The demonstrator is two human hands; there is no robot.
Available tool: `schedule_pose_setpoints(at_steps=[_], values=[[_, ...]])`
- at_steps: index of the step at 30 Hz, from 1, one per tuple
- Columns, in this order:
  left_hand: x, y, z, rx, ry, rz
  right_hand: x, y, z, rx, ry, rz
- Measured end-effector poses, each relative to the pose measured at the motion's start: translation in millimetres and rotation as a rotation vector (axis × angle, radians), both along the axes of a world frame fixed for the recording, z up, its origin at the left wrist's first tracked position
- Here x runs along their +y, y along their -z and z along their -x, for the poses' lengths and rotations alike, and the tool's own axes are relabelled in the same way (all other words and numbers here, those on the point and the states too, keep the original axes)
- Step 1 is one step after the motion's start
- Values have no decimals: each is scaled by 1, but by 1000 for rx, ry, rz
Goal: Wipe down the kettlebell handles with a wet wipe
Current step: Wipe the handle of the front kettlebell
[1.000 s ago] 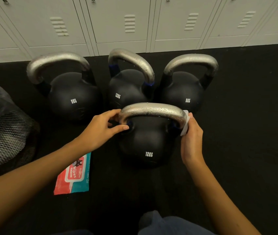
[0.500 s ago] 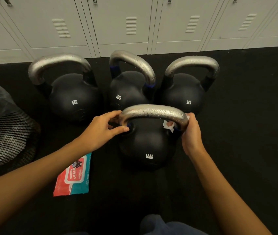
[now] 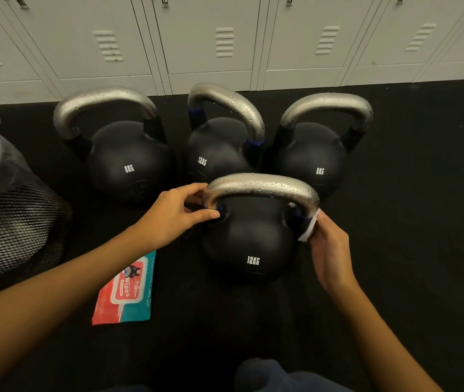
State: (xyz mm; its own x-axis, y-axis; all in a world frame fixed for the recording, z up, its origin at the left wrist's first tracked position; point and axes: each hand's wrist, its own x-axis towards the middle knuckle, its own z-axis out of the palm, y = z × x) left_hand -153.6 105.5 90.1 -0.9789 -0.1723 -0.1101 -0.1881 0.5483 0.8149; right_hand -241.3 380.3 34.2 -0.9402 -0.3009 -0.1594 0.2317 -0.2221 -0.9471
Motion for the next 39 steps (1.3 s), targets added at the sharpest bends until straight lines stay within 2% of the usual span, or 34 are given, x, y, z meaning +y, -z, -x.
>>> schedule_pose_setpoints(at_steps=[4,7,13,21,29,39], values=[[-1,2,0,-2,4,7,0,-9,-20,59,140,-18],[-1,2,0,-4,0,8,-6,-18,-16,172,139,-46],[0,2,1,10,-1,20,-19,-17,10,46,102,-56],[0,1,0,-9,2,19,-7,7,-21,-10,138,-93],[2,-1,0,-2,3,4,-15,-8,-44,206,315,-191],[1,-2,-1,-7,3,8,-23,-2,-42,236,330,-365]])
